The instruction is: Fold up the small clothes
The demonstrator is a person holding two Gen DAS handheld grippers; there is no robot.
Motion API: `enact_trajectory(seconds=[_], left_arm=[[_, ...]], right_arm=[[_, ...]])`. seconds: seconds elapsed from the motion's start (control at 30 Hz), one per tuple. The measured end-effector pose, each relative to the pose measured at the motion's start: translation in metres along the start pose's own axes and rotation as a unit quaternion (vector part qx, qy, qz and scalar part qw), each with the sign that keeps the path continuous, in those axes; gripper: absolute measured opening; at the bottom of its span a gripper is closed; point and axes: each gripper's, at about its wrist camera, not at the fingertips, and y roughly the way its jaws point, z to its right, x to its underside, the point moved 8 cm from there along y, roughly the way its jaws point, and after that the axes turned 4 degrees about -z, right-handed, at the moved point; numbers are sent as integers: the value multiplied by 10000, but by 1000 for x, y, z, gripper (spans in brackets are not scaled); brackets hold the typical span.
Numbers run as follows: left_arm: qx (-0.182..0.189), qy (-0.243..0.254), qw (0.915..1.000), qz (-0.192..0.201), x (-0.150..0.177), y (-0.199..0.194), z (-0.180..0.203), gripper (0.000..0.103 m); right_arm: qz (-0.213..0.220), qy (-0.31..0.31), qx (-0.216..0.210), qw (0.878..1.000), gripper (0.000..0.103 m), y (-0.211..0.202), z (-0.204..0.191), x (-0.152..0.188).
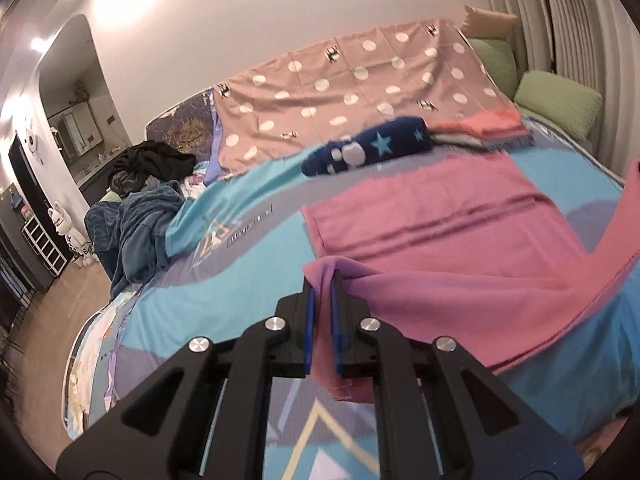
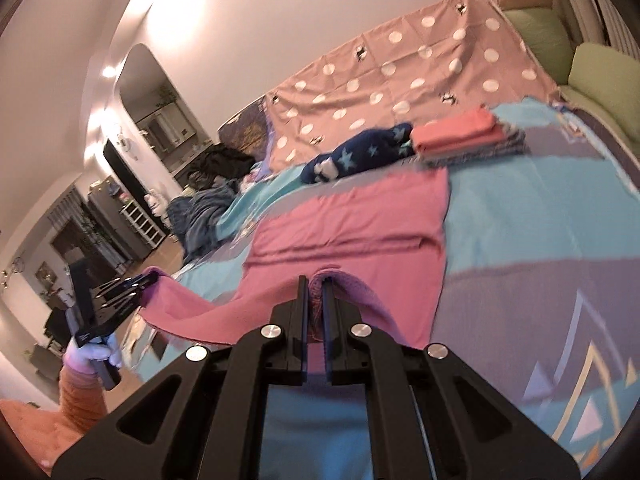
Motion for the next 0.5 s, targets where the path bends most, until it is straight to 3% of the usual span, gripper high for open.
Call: enact_trajectory(seconds=[0.23, 0.5], left_arm=[[42, -490, 9988, -9, -40, 39, -8, 7], [131, -645, 9978, -82, -74, 80, -6, 7]], right_arm=[[193, -28, 428, 9989, 6, 33, 19, -49], [129, 59, 636, 9979, 5, 81, 40, -82]])
